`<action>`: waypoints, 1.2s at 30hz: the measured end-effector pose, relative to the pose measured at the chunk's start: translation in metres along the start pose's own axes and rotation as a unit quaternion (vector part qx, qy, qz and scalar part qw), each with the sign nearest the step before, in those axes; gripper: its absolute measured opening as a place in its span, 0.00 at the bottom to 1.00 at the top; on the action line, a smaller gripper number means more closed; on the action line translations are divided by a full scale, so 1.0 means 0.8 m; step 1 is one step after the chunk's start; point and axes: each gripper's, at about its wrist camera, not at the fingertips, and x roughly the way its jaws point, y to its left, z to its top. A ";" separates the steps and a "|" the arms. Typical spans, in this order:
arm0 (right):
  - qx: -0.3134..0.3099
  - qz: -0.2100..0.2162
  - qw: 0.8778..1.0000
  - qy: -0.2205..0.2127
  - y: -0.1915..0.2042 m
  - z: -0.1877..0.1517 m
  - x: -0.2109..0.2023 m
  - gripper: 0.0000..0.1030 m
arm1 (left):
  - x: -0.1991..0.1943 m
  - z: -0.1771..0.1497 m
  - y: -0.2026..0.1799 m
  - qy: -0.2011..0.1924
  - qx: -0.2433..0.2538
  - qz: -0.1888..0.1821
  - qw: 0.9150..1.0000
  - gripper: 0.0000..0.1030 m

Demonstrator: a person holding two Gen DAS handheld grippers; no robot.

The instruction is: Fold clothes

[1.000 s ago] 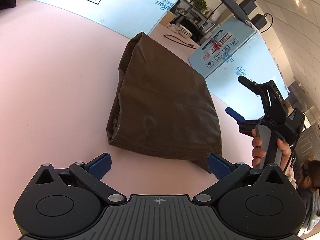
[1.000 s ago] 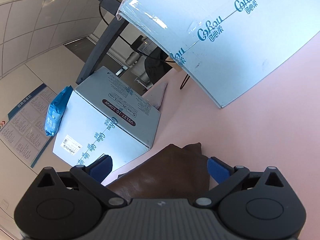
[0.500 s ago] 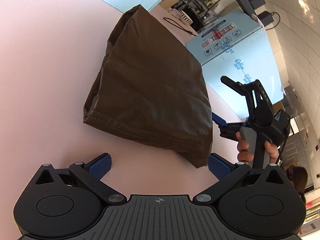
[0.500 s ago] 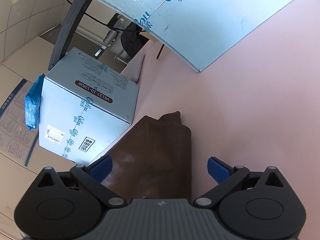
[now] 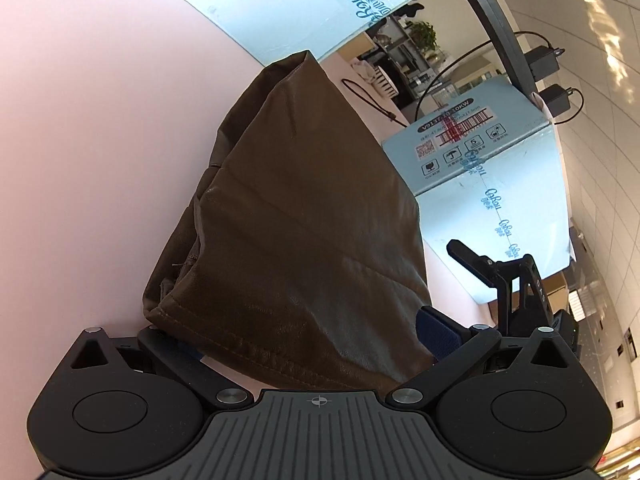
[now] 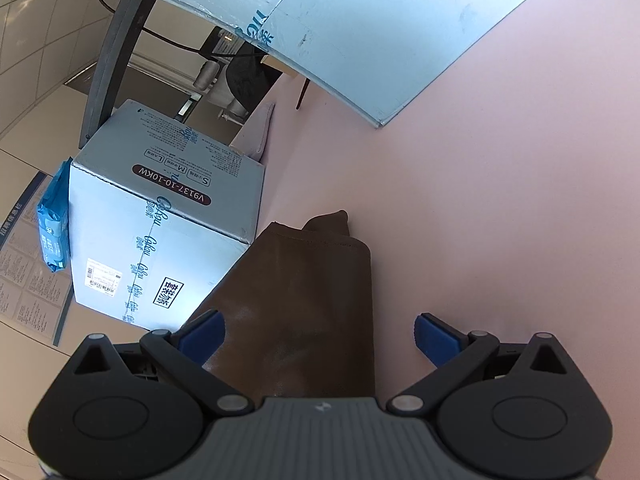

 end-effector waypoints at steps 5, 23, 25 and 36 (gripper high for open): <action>0.006 0.014 1.000 -0.001 -0.002 0.000 0.004 1.00 | 0.017 0.008 -0.009 -0.014 0.033 0.007 0.999 1.00; -0.030 0.026 0.999 -0.036 0.004 -0.010 0.018 1.00 | 0.048 0.013 -0.026 -0.049 0.115 0.019 0.992 0.99; -0.064 0.022 0.997 -0.038 0.010 -0.016 0.022 1.00 | 0.049 0.010 -0.028 -0.054 0.129 0.024 0.990 0.93; -0.055 0.037 0.997 -0.049 0.005 -0.013 0.023 0.82 | 0.047 0.015 -0.014 -0.076 0.124 0.027 0.989 0.38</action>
